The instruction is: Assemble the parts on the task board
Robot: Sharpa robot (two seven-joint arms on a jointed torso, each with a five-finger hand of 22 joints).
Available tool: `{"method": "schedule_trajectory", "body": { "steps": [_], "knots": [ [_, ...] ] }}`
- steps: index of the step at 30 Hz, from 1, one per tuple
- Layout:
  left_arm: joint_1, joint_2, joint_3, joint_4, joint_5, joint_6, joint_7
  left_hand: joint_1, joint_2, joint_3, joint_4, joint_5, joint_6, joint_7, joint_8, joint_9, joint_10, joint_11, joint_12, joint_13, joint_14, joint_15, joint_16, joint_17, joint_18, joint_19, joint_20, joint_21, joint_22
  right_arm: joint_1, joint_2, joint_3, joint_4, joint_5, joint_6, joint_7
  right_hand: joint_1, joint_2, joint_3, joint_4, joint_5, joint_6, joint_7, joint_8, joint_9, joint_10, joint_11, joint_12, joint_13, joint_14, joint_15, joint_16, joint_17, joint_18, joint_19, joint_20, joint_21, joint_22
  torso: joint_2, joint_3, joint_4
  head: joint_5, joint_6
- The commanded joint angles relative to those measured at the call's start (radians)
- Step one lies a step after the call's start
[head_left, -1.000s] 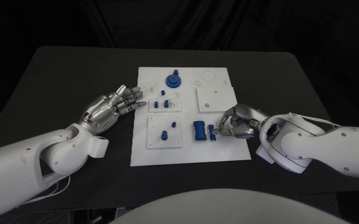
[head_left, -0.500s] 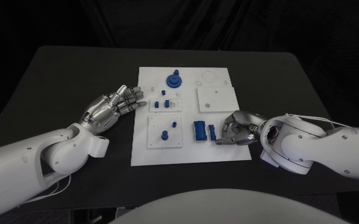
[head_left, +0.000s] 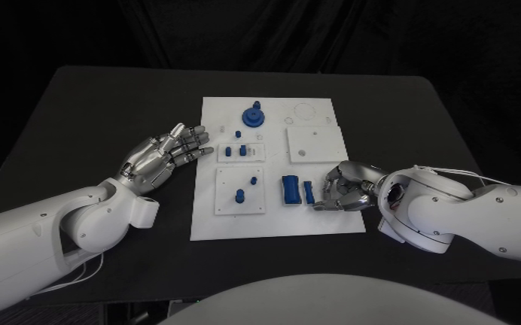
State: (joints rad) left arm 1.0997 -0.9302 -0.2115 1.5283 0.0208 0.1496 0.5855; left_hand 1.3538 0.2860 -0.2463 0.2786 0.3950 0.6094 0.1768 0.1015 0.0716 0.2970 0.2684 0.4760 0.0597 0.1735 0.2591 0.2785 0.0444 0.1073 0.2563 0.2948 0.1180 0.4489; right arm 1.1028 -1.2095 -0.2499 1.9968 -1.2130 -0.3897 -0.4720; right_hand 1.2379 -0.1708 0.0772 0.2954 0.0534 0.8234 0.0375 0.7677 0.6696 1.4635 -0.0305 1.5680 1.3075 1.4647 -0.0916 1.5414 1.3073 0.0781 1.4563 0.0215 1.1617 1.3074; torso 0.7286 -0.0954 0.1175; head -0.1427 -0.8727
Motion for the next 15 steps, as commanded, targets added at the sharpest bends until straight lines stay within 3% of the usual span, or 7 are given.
{"method": "schedule_trajectory", "body": {
  "steps": [1, 15],
  "knots": [
    [-0.002, 0.001, 0.001, 0.001, -0.002, 0.016, 0.009, 0.013, 0.001, 0.006, 0.002, 0.005, 0.0, 0.072, 0.006, 0.0, 0.004, 0.005, 0.0, 0.0, 0.001, 0.009, 0.007, 0.002, -0.016, 0.007, -0.002, 0.003, 0.001, -0.003, 0.0, 0.0, 0.001, -0.009, -0.023, -0.019, -0.023, 0.001, -0.006, 0.002, -0.005, -0.001, -0.008, 0.008, 0.004, 0.107, -0.009, 0.003, 0.263, 0.088, -0.007, -0.005, 0.169, 0.004, 0.0, -0.008, 0.002, 0.155, 0.001, -0.0001, -0.0008, 0.001, 0.0],
    [-0.002, 0.003, 0.001, 0.0, -0.002, 0.017, 0.008, 0.016, 0.0, 0.01, 0.002, 0.006, -0.001, 0.072, 0.006, 0.0, 0.004, 0.006, 0.001, 0.001, 0.001, 0.011, 0.009, 0.002, -0.017, 0.007, -0.003, 0.004, 0.0, -0.003, 0.005, 0.0, -0.008, -0.009, -0.036, -0.04, -0.079, 0.013, -0.012, 0.002, -0.005, 0.001, -0.016, 0.019, 0.012, 0.107, -0.016, 0.003, 0.263, 0.087, -0.013, -0.007, 0.165, 0.005, -0.001, -0.015, -0.006, 0.153, 0.0, 0.0002, -0.0007, 0.0, 0.0]
  ]
}}
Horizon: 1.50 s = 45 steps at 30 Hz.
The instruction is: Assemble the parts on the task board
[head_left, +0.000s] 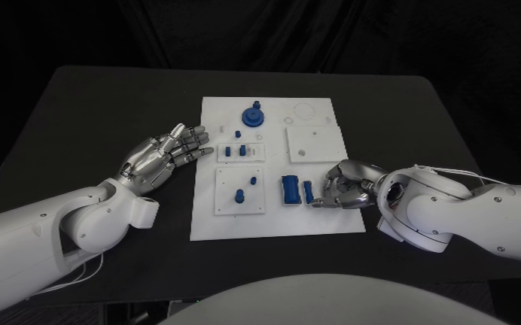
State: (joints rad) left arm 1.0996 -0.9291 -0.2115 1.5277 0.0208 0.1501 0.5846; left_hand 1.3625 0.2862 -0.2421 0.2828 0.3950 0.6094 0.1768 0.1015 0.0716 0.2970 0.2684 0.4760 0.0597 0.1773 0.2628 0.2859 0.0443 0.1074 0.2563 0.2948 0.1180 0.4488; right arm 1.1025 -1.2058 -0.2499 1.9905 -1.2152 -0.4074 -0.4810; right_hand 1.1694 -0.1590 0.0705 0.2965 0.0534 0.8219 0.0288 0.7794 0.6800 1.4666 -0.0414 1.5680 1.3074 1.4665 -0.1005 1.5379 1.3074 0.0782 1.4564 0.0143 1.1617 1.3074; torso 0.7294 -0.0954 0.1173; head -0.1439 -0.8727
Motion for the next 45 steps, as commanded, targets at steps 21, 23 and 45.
{"method": "schedule_trajectory", "body": {
  "steps": [21, 23, 45],
  "knots": [
    [-0.002, 0.004, 0.001, -0.001, -0.002, 0.02, 0.008, 0.008, 0.0, 0.007, -0.003, 0.007, -0.001, 0.072, 0.007, 0.0, 0.004, 0.006, 0.0, 0.001, -0.003, 0.007, 0.003, 0.002, -0.018, 0.006, -0.003, 0.004, -0.001, -0.005, 0.035, 0.0, -0.026, -0.007, -0.023, -0.041, 0.095, 0.092, 0.051, -0.012, 0.001, 0.004, -0.016, 0.024, 0.015, 0.104, -0.012, 0.003, 0.263, 0.086, -0.01, -0.004, 0.166, 0.005, -0.001, -0.013, -0.01, 0.152, -0.001, -0.0001, 0.0007, 0.001, 0.0],
    [-0.002, 0.004, 0.001, -0.001, -0.002, 0.02, 0.008, 0.008, 0.0, 0.007, -0.003, 0.007, -0.001, 0.072, 0.007, 0.0, 0.004, 0.006, 0.0, 0.001, -0.003, 0.007, 0.003, 0.002, -0.018, 0.006, -0.003, 0.004, -0.001, -0.006, 0.038, 0.0, -0.028, -0.007, -0.022, -0.04, 0.105, 0.094, 0.053, -0.013, 0.002, 0.005, -0.016, 0.025, 0.016, 0.104, -0.013, 0.003, 0.263, 0.086, -0.01, -0.004, 0.166, 0.006, -0.001, -0.013, -0.011, 0.152, -0.001, 0.0002, -0.0002, 0.003, 0.0],
    [-0.003, -0.013, 0.001, 0.017, -0.002, -0.012, 0.072, 0.03, -0.006, 0.023, -0.019, 0.023, 0.012, 0.07, 0.012, 0.001, 0.02, 0.01, 0.014, 0.003, 0.002, 0.011, 0.018, 0.003, -0.021, 0.016, -0.003, 0.01, 0.011, -0.003, -0.004, 0.001, -0.003, -0.007, -0.215, 0.194, 0.063, 0.018, 0.003, 0.001, 0.003, 0.038, -0.019, 0.03, 0.014, 0.104, -0.015, 0.003, 0.263, 0.087, -0.012, -0.002, 0.17, 0.002, 0.004, -0.014, 0.005, 0.157, -0.001, 0.0002, -0.0009, 0.007, 0.0]
  ]
}}
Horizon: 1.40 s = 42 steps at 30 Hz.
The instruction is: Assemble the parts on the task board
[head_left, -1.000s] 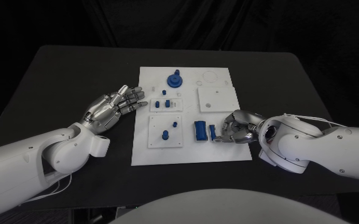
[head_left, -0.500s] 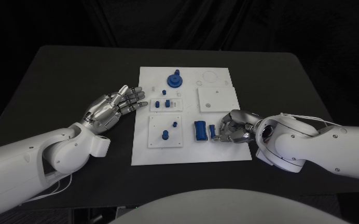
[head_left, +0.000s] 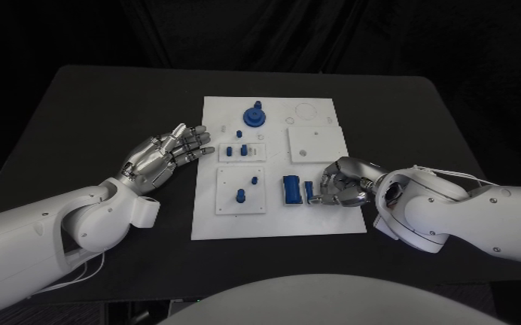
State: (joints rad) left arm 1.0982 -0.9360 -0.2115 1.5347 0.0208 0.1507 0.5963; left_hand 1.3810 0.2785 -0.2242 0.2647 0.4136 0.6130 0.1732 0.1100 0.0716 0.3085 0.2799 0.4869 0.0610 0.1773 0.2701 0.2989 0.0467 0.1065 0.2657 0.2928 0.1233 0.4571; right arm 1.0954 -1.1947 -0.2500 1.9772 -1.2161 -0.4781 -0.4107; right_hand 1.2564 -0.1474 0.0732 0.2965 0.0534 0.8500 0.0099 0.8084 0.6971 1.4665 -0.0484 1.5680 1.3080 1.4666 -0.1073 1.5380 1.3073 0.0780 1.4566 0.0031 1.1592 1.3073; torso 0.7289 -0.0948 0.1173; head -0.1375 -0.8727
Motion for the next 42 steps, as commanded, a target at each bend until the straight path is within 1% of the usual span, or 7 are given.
{"method": "schedule_trajectory", "body": {
  "steps": [1, 14, 22, 28, 29, 33, 42],
  "knots": [
    [-0.002, -0.009, 0.001, 0.016, -0.003, -0.021, 0.07, 0.015, -0.002, 0.006, -0.003, 0.019, 0.014, 0.073, 0.006, 0.002, 0.015, -0.002, 0.009, 0.002, 0.005, 0.003, 0.01, 0.001, -0.021, 0.01, -0.001, 0.006, 0.005, 0.011, -0.023, 0.002, 0.013, -0.004, -0.173, 0.153, -0.057, 0.026, 0.007, 0.0, 0.045, 0.015, -0.001, -0.003, -0.006, 0.104, -0.009, 0.003, 0.263, 0.087, -0.006, -0.002, 0.171, 0.001, 0.006, -0.004, 0.011, 0.158, -0.001, -0.0005, -0.0008, 0.0, 0.0],
    [0.034, -0.031, 0.001, 0.075, -0.004, -0.124, 0.219, 0.021, -0.014, 0.004, 0.019, 0.064, 0.097, 0.07, 0.033, 0.011, 0.085, -0.019, 0.042, 0.004, 0.048, -0.02, 0.067, 0.006, -0.012, 0.02, -0.021, 0.015, 0.025, 0.144, -0.012, 0.002, -0.078, 0.41, -0.358, 0.601, -0.089, 0.084, 0.112, -0.005, 0.331, 0.019, 0.033, -0.142, -0.095, -0.171, 0.031, -0.245, -0.003, -0.173, 0.041, -0.388, -0.438, 0.099, -0.309, 0.041, -0.689, -0.046, -0.019, 0.0019, -0.0034, -0.004, 0.0],
    [0.069, -0.024, 0.001, 0.084, -0.004, -0.177, 0.276, -0.004, -0.015, -0.017, 0.028, 0.049, 0.054, 0.051, 0.009, -0.001, 0.075, -0.066, 0.018, 0.0, -0.001, -0.066, 0.008, -0.003, -0.012, -0.024, -0.066, -0.001, -0.023, 0.156, 0.055, 0.001, -0.18, 0.704, -0.151, 0.743, -0.068, 0.086, 0.188, -0.006, 0.34, -0.086, 0.182, -0.314, -0.279, -0.779, 0.209, -0.942, -0.669, -0.718, 0.25, -0.979, -0.921, 0.061, -0.653, 0.212, -1.097, -0.348, -0.038, 0.007, -0.0116, 0.012, 0.0],
    [0.076, 0.014, 0.001, 0.058, -0.004, -0.207, 0.299, -0.069, -0.02, -0.068, 0.028, -0.082, -0.096, -0.019, -0.05, -0.019, -0.099, -0.156, -0.128, -0.01, -0.155, -0.165, -0.192, -0.024, 0.013, -0.161, -0.137, -0.071, -0.175, 0.145, 0.086, 0.001, -0.231, 0.857, -0.003, 0.852, -0.159, 0.122, 0.057, -0.013, 0.346, -0.193, 0.188, -0.482, -0.406, -0.981, 0.288, -1.145, -0.894, -0.932, 0.341, -1.186, -1.094, 0.024, -0.982, 0.28, -1.112, -0.624, -0.059, 0.0102, -0.0194, 0.02, 0.0],
    [0.077, 0.021, 0.001, 0.051, -0.004, -0.209, 0.302, -0.082, -0.019, -0.077, 0.027, -0.115, -0.144, -0.042, -0.061, -0.024, -0.147, -0.181, -0.167, -0.014, -0.172, -0.193, -0.242, -0.035, 0.018, -0.219, -0.158, -0.101, -0.301, 0.142, 0.086, 0.001, -0.235, 0.872, 0.014, 0.865, -0.147, 0.121, 0.009, -0.005, 0.293, -0.397, 0.06, -0.601, -0.495, -1.099, 0.271, -1.206, -0.959, -1.103, 0.323, -1.288, -1.164, -0.017, -1.219, 0.287, -1.088, -0.876, -0.061, 0.0106, -0.0202, 0.022, 0.0],
    [0.077, 0.041, 0.001, 0.028, -0.004, -0.216, 0.305, -0.102, -0.021, -0.097, 0.027, -0.169, -0.237, -0.091, -0.072, -0.032, -0.206, -0.225, -0.201, -0.02, -0.177, -0.223, -0.272, -0.041, 0.032, -0.234, -0.176, -0.104, -0.326, 0.133, 0.095, 0.001, -0.252, 0.913, 0.079, 0.915, -0.136, 0.153, -0.092, -0.003, 0.24, -0.555, -0.067, -0.68, -0.585, -1.296, 0.172, -1.303, -1.103, -1.319, 0.297, -1.406, -1.251, -0.016, -1.389, 0.291, -1.141, -1.138, -0.081, 0.0125, -0.0282, 0.035, 0.0],
    [0.075, 0.059, 0.001, -0.005, -0.008, -0.22, 0.299, -0.113, -0.02, -0.109, 0.027, -0.185, -0.378, -0.208, -0.083, -0.043, -0.288, -0.289, -0.293, -0.033, -0.177, -0.258, -0.299, -0.047, 0.072, -0.25, -0.17, -0.109, -0.369, 0.099, 0.114, 0.001, -0.277, 0.964, 0.131, 0.981, -0.112, 0.195, -0.215, -0.003, 0.219, -0.725, -0.167, -0.773, -0.673, -1.424, 0.11, -1.347, -1.225, -1.428, 0.257, -1.452, -1.286, 0.011, -1.424, 0.279, -1.147, -1.218, -0.101, 0.0208, -0.0501, 0.059, 0.0]
  ]
}}
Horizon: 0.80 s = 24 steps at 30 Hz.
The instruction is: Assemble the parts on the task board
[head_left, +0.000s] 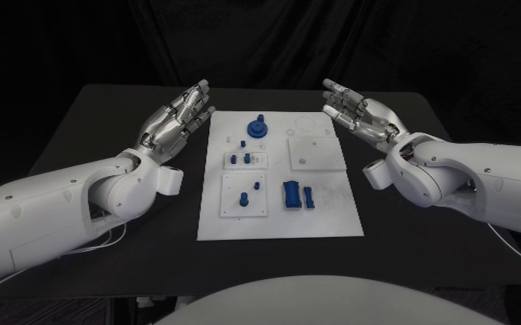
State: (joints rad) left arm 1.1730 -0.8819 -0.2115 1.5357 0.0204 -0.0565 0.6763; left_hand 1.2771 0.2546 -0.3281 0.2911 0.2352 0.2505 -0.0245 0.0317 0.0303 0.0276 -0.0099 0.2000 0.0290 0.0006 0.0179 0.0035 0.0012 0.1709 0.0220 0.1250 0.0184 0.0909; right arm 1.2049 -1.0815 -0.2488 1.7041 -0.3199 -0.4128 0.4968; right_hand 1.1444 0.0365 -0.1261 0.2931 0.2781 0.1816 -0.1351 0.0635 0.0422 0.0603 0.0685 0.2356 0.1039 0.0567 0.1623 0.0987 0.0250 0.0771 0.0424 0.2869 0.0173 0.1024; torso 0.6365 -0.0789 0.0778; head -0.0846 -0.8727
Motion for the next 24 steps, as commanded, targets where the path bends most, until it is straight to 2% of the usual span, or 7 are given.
{"method": "schedule_trajectory", "body": {
  "steps": [1, 8, 9, 10, 12, 14, 24],
  "knots": [
    [0.0, 0.007, 0.001, -0.009, -0.008, -0.014, 0.22, -0.009, 0.004, -0.005, 0.0, -0.006, -0.024, -0.027, -0.005, -0.003, -0.009, 0.006, -0.005, -0.001, -0.001, -0.007, -0.003, -0.001, 0.007, -0.006, -0.005, -0.005, -0.005, -0.014, 0.002, 0.0, -0.005, 0.072, 0.064, 0.083, -0.002, 0.013, -0.023, 0.0, -0.006, -0.067, -0.03, -0.034, -0.022, -0.025, -0.01, -0.026, -0.03, -0.025, -0.016, -0.019, -0.005, 0.016, -0.012, -0.006, -0.006, -0.02, -0.007, 0.0067, -0.0073, 0.004, 0.0],
    [-0.004, 0.015, 0.001, -0.026, -0.029, -0.026, 0.232, -0.009, 0.004, -0.005, 0.0, -0.007, -0.052, -0.068, -0.007, -0.005, -0.014, -0.014, -0.009, -0.002, -0.001, -0.038, -0.003, -0.001, -0.01, -0.012, -0.057, -0.008, -0.029, -0.028, 0.004, 0.0, -0.013, 0.085, 0.04, 0.136, -0.018, 0.01, -0.045, 0.001, -0.013, -0.085, -0.057, -0.048, -0.026, -0.043, -0.045, -0.052, -0.064, -0.045, -0.058, -0.043, -0.012, 0.044, -0.025, -0.033, -0.009, -0.05, 0.006, 0.0167, -0.0049, 0.005, 0.0],
    [-0.002, 0.012, 0.0, -0.023, -0.005, -0.014, 0.001, -0.384, -0.076, 0.098, -0.087, -0.073, -0.112, 0.025, -0.032, -0.03, -0.028, 0.01, -0.065, -0.029, -0.001, -0.018, -0.003, -0.001, -0.051, -0.022, -0.125, -0.018, -0.091, -0.025, 0.005, -0.001, -0.011, 0.053, 0.031, 0.072, -0.359, -0.037, 0.012, -0.094, -0.098, -0.182, 0.009, -0.064, -0.042, -0.06, -0.069, -0.11, -0.104, -0.057, -0.089, -0.099, -0.025, -0.006, -0.042, -0.112, -0.017, -0.102, -0.002, 0.0105, -0.0017, -0.001, 0.0],
    [-0.002, 0.012, 0.001, -0.023, -0.005, -0.016, 0.0, -0.407, -0.078, 0.101, -0.09, -0.078, -0.113, 0.025, -0.032, -0.03, -0.028, 0.01, -0.067, -0.029, -0.001, -0.018, -0.003, -0.001, -0.051, -0.022, -0.125, -0.018, -0.091, -0.025, 0.007, 0.0, -0.012, 0.054, 0.029, 0.072, -0.489, -0.037, 0.034, -0.132, -0.131, -0.182, 0.033, -0.064, -0.042, -0.06, -0.069, -0.133, -0.104, -0.057, -0.162, -0.099, -0.025, -0.077, -0.042, -0.144, -0.017, -0.102, -0.002, 0.0107, -0.0019, 0.0, 0.001],
    [-0.004, 0.013, 0.004, -0.022, -0.005, -0.026, -0.002, -0.46, -0.088, 0.114, -0.103, -0.088, -0.123, 0.025, -0.032, -0.03, -0.028, 0.01, -0.076, -0.029, -0.001, -0.018, -0.003, -0.001, -0.053, -0.022, -0.125, -0.018, -0.091, -0.029, 0.014, 0.007, -0.015, 0.061, 0.019, 0.07, -0.665, -0.037, 0.126, -0.174, -0.169, -0.182, 0.059, -0.064, -0.042, -0.06, -0.069, -0.16, -0.104, -0.057, -0.162, -0.099, -0.025, -0.077, -0.042, -0.181, -0.017, -0.102, -0.004, 0.012, -0.0033, 0.001, 0.006],
    [-0.008, 0.016, 0.011, -0.02, -0.005, -0.049, -0.007, -0.533, -0.103, 0.132, -0.121, -0.101, -0.137, 0.025, -0.032, -0.03, -0.028, 0.01, -0.088, -0.029, -0.001, -0.018, -0.003, -0.001, -0.07, -0.022, -0.125, -0.018, -0.091, -0.036, 0.032, 0.021, -0.022, 0.077, -0.004, 0.068, -0.837, -0.037, 0.126, -0.217, -0.278, -0.182, 0.135, -0.064, -0.042, -0.06, -0.069, -0.236, -0.104, -0.057, -0.162, -0.099, -0.025, -0.077, -0.042, -0.287, -0.017, -0.102, -0.008, 0.0148, -0.0065, 0.005, 0.018],
    [-0.047, 0.045, 0.079, -0.002, -0.011, -0.275, -0.058, -0.785, -0.154, 0.196, -0.181, -0.147, -0.173, 0.025, -0.032, -0.03, -0.028, 0.01, -0.125, -0.029, -0.001, -0.018, -0.003, -0.001, -0.091, -0.022, -0.125, -0.018, -0.091, -0.109, 0.197, 0.161, -0.091, 0.226, -0.22, 0.04, -1.144, -0.037, 0.126, -0.293, -0.278, -0.182, 0.135, -0.064, -0.042, -0.06, -0.069, -0.236, -0.104, -0.057, -0.162, -0.099, -0.025, -0.077, -0.042, -0.287, -0.017, -0.102, -0.045, 0.0432, -0.0381, 0.04, 0.131]
  ]
}}
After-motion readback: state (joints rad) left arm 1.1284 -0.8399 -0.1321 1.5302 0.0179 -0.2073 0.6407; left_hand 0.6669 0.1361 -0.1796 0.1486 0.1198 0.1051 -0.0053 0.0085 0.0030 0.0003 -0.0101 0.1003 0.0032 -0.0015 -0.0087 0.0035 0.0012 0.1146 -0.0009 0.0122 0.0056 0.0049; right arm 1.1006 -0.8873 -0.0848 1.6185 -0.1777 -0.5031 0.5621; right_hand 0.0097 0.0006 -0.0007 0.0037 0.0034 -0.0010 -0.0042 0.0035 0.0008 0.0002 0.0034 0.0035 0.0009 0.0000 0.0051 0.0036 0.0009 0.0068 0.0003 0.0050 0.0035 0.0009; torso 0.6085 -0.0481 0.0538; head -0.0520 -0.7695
